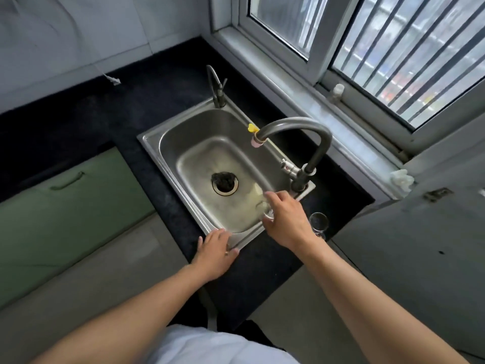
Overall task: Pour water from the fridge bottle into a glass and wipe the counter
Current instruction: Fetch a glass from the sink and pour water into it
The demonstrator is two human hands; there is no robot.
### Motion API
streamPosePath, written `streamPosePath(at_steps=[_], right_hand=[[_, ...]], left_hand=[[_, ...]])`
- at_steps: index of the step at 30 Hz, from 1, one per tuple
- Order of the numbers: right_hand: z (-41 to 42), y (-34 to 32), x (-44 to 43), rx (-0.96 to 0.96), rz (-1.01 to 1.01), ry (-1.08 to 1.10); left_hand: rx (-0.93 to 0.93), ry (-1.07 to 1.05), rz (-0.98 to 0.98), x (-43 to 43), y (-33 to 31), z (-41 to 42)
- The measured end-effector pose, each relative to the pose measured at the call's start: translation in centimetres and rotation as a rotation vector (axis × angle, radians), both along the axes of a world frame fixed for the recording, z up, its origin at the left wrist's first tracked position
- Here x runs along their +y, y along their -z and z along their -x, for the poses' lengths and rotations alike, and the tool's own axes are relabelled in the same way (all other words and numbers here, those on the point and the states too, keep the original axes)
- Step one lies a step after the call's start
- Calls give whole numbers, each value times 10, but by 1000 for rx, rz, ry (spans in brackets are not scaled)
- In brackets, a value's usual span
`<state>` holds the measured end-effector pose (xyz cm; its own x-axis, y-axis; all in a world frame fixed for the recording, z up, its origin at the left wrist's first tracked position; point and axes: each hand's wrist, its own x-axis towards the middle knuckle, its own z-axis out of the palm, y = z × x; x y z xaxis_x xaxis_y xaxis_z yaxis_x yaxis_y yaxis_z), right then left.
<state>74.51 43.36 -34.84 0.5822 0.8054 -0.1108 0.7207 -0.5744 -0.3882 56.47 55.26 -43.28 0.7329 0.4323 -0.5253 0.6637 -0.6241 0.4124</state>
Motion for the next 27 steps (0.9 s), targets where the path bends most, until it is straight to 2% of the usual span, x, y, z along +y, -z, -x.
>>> streamPosePath(at_steps=[3, 5, 7, 9, 12, 16, 19, 24, 27], right_hand=[[31, -1, 14, 12, -28, -93], [48, -3, 22, 5, -25, -137], [63, -5, 31, 22, -24, -168], [77, -9, 40, 29, -9, -201], [96, -14, 52, 15, 22, -223], [123, -25, 72, 49, -31, -203], [147, -35, 94, 66, -82, -200], [214, -48, 149, 84, -137, -236], [265, -51, 186, 195, -251, -250]], left_hand=[[-208, -552, 327, 5, -27, -6], [-301, -891, 653, 7, -42, -11], [-351, -1062, 978, 8, -52, -10], [-368, -1082, 1112, 12, -61, -1], [-382, -1056, 1152, 21, -69, 15], [-359, -1059, 1207, 45, -80, 47], [-350, -998, 1204, 71, -86, 85], [-438, -910, 1218, 130, -99, 165], [-492, -892, 1182, 173, -111, 225]])
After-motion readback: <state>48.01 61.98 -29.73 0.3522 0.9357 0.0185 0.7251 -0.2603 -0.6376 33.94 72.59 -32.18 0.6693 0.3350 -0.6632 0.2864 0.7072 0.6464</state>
